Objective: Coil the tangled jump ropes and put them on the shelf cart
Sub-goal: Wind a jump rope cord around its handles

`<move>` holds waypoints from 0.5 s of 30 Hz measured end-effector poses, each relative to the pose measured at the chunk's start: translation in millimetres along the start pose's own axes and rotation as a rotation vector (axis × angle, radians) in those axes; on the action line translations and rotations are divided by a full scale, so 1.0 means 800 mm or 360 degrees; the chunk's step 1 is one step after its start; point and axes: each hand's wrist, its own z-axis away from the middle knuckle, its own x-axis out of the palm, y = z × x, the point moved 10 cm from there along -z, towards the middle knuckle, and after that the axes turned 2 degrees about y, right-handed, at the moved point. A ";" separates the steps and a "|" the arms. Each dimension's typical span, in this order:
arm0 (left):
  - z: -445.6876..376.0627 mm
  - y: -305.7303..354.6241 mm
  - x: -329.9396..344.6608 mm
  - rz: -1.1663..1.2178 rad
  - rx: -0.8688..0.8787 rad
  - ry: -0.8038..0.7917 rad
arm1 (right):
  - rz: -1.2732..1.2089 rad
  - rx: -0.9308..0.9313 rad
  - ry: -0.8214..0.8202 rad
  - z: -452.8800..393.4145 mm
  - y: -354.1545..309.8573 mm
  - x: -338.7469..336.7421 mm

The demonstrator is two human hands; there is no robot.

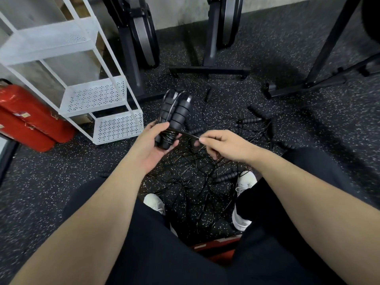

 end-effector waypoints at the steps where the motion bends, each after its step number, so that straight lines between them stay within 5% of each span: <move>1: 0.001 0.002 -0.001 0.0038 0.0001 0.0003 | -0.0013 -0.0016 -0.0037 0.000 0.000 0.001; 8: 0.012 -0.001 -0.003 0.0080 -0.0084 0.0119 | -0.0172 0.0029 -0.0108 0.001 0.003 0.000; 15: 0.011 -0.012 0.007 0.0124 -0.0252 -0.0129 | -0.0181 0.0102 -0.0099 0.002 0.015 -0.014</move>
